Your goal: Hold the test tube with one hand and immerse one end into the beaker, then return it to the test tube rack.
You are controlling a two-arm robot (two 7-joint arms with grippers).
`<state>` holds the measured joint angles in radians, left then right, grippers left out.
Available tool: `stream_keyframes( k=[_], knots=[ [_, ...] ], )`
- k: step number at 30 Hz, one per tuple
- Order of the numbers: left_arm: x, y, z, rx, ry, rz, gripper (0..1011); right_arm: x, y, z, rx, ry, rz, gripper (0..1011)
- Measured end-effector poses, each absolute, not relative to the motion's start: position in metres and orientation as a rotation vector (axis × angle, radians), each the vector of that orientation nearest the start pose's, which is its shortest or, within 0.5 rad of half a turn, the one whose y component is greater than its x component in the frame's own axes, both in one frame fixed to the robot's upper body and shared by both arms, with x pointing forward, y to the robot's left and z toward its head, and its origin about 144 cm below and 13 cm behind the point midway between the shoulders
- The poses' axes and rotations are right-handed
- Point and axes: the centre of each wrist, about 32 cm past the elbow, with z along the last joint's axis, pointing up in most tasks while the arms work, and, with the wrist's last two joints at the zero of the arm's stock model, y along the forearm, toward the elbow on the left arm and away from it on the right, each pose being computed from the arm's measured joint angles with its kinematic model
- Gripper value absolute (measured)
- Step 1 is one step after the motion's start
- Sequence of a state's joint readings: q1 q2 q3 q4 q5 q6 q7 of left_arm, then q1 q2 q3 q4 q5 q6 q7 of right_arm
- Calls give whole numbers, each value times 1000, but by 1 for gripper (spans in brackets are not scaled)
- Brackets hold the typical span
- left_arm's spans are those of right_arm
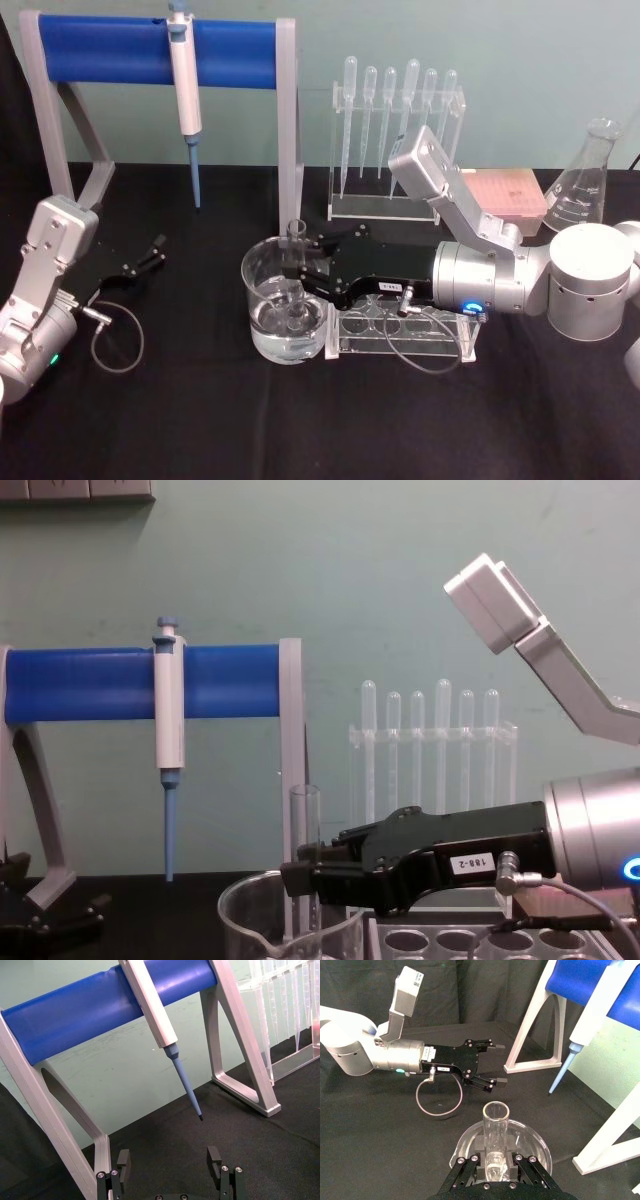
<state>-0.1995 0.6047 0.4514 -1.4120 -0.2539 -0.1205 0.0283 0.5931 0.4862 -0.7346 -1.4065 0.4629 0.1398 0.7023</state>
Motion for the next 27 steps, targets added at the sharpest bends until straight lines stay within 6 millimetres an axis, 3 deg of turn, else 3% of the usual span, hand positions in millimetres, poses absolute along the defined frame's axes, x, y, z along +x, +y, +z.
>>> stream_keyframes(
  k=[27],
  knots=[
    [489, 310, 1140, 304, -285, 1248, 1000, 560, -200, 1233, -269, -87, -356, 239]
  ],
)
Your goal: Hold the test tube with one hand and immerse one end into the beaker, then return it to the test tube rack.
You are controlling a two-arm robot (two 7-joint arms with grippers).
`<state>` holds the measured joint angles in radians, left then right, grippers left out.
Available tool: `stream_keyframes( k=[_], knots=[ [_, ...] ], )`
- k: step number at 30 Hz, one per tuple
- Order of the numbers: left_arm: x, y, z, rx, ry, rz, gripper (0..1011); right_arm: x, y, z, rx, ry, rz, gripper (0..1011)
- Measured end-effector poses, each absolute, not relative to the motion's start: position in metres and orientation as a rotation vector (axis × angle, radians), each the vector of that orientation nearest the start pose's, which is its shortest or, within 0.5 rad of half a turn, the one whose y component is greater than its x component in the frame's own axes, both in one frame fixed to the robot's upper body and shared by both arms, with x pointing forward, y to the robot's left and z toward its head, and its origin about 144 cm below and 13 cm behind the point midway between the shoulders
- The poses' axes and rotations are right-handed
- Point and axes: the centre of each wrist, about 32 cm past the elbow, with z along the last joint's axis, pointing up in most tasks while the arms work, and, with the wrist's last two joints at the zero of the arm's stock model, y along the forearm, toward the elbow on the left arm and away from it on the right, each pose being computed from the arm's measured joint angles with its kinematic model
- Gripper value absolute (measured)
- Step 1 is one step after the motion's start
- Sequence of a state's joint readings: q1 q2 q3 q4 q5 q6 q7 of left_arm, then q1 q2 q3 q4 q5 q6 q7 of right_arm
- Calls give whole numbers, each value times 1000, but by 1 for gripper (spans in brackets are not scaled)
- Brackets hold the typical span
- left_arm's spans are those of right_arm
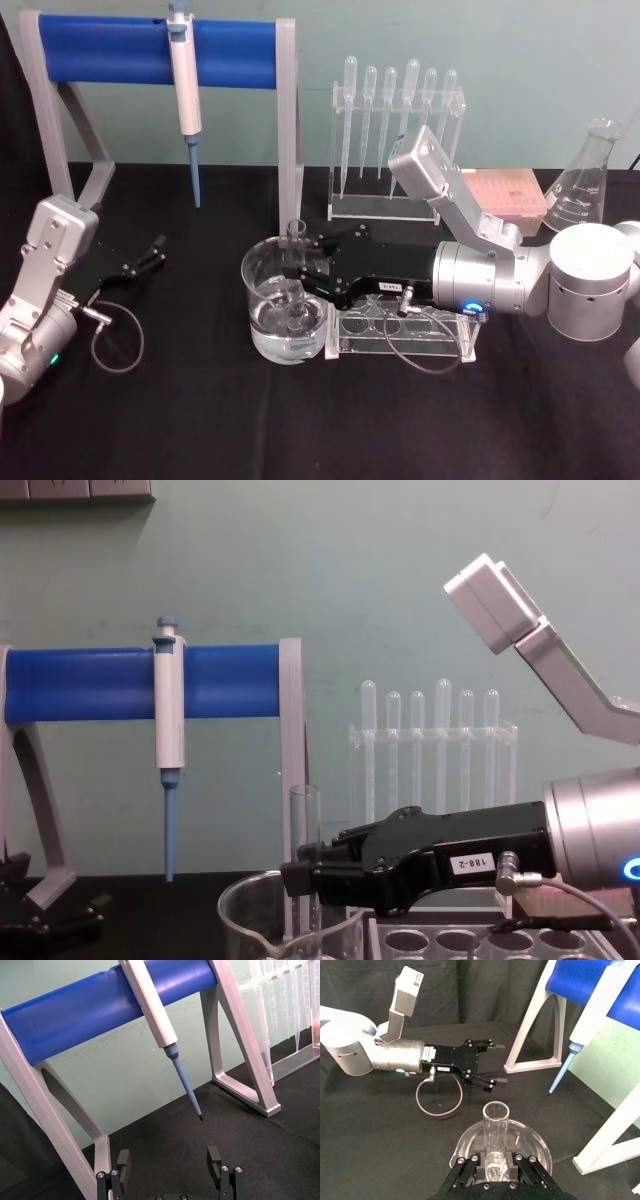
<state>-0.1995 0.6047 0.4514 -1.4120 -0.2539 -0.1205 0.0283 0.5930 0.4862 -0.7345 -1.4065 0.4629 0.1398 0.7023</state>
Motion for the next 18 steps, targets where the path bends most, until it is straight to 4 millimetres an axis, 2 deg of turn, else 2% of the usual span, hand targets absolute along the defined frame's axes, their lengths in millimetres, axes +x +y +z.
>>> stream_keyframes(
  k=[18],
  knots=[
    [489, 310, 1140, 305, -285, 1248, 1000, 560, -200, 1233, -269, -87, -355, 241]
  ],
)
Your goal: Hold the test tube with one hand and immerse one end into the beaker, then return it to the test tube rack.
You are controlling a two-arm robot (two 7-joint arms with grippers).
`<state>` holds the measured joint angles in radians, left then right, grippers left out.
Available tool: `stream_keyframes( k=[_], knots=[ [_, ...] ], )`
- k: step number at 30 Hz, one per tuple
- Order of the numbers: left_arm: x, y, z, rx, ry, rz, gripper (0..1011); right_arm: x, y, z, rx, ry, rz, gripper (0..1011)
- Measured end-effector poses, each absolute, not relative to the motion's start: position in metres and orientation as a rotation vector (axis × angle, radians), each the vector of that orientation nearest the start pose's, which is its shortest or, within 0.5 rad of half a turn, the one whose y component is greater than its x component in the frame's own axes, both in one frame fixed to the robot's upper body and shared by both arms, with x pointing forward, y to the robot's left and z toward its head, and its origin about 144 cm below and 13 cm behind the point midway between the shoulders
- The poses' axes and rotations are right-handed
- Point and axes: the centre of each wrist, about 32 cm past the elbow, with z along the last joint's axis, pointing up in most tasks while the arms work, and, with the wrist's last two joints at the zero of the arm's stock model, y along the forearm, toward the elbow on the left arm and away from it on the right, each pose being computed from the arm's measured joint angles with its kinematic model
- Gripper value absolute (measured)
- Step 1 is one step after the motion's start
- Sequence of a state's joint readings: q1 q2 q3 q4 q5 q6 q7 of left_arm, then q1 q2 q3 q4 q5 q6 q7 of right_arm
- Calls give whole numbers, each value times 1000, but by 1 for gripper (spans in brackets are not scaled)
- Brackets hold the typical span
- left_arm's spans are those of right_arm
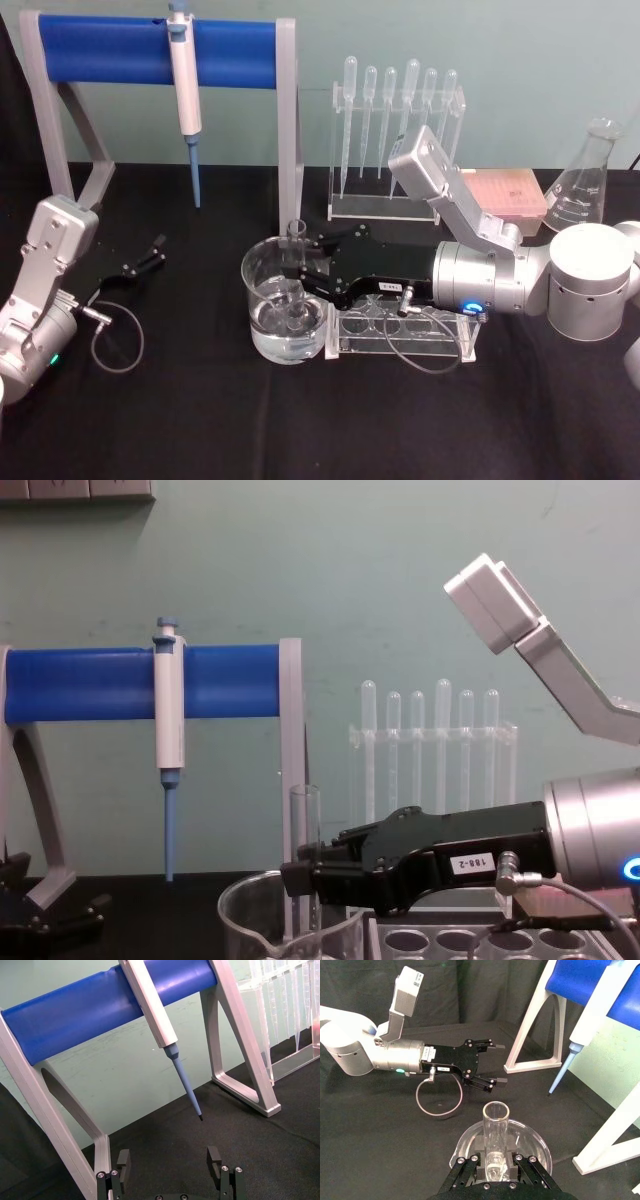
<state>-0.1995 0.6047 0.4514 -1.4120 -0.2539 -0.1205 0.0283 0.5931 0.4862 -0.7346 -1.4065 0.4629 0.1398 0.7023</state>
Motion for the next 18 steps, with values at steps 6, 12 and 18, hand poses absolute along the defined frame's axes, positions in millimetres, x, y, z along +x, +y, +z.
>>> stream_keyframes(
  k=[6, 12, 18],
  knots=[
    [489, 310, 1140, 305, -285, 1248, 1000, 560, -201, 1233, -269, -87, -356, 241],
    [489, 310, 1140, 304, -285, 1248, 1000, 560, -200, 1233, -269, -87, -356, 239],
    [489, 310, 1140, 304, -285, 1248, 1000, 560, -200, 1233, -269, -87, -356, 239]
  ],
)
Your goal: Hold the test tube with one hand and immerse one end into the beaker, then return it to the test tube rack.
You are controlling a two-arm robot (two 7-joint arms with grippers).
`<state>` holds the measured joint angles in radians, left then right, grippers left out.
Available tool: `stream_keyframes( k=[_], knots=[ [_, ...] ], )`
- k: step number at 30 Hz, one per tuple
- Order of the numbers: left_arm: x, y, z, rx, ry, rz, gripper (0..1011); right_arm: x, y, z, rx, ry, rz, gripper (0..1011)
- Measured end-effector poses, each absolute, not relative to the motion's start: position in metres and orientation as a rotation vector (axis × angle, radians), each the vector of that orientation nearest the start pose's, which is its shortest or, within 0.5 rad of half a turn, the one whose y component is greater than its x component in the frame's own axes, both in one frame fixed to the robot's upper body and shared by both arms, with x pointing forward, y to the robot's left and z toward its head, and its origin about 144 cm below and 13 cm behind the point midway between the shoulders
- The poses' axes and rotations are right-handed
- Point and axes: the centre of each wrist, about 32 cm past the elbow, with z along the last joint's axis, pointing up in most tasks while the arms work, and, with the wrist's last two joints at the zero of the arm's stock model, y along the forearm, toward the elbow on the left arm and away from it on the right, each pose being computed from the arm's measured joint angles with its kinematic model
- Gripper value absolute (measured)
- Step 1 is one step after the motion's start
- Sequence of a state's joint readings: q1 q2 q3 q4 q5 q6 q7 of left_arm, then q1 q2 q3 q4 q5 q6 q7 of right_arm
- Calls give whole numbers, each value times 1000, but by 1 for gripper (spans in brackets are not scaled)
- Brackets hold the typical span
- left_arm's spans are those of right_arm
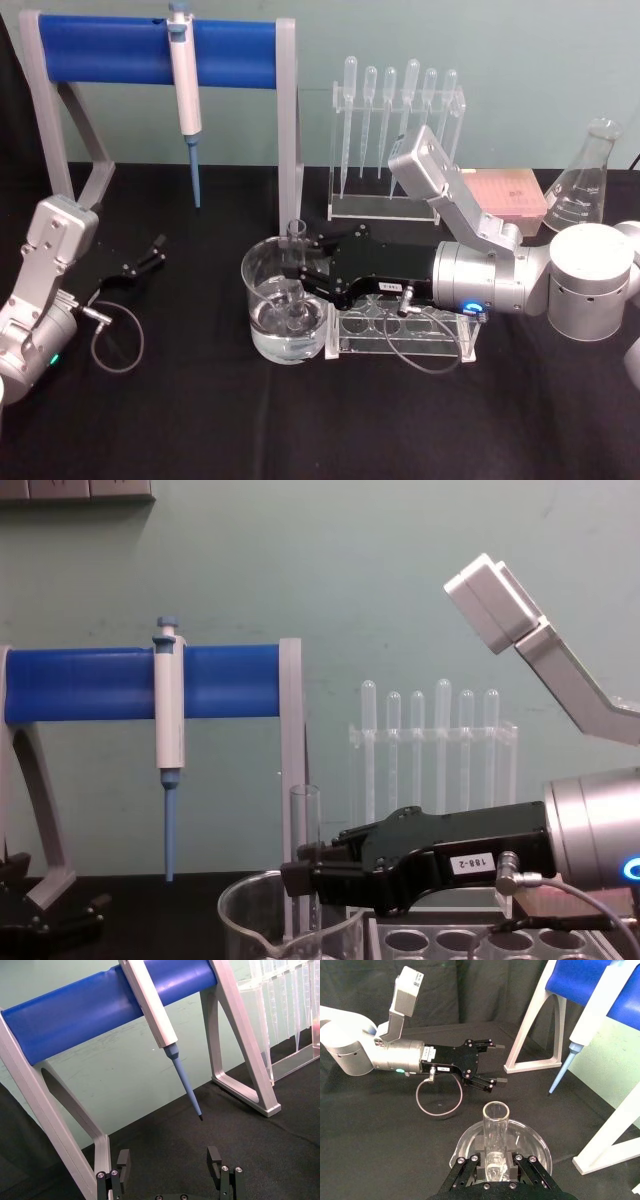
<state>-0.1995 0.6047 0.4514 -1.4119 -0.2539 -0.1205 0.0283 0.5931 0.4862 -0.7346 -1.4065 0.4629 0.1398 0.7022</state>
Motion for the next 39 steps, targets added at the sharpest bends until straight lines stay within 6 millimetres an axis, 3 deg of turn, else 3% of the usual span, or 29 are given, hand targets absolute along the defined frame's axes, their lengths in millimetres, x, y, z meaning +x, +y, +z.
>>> stream_keyframes(
  k=[39],
  knots=[
    [489, 310, 1140, 304, -285, 1248, 1000, 559, -201, 1234, -257, -98, -358, 239]
  ],
)
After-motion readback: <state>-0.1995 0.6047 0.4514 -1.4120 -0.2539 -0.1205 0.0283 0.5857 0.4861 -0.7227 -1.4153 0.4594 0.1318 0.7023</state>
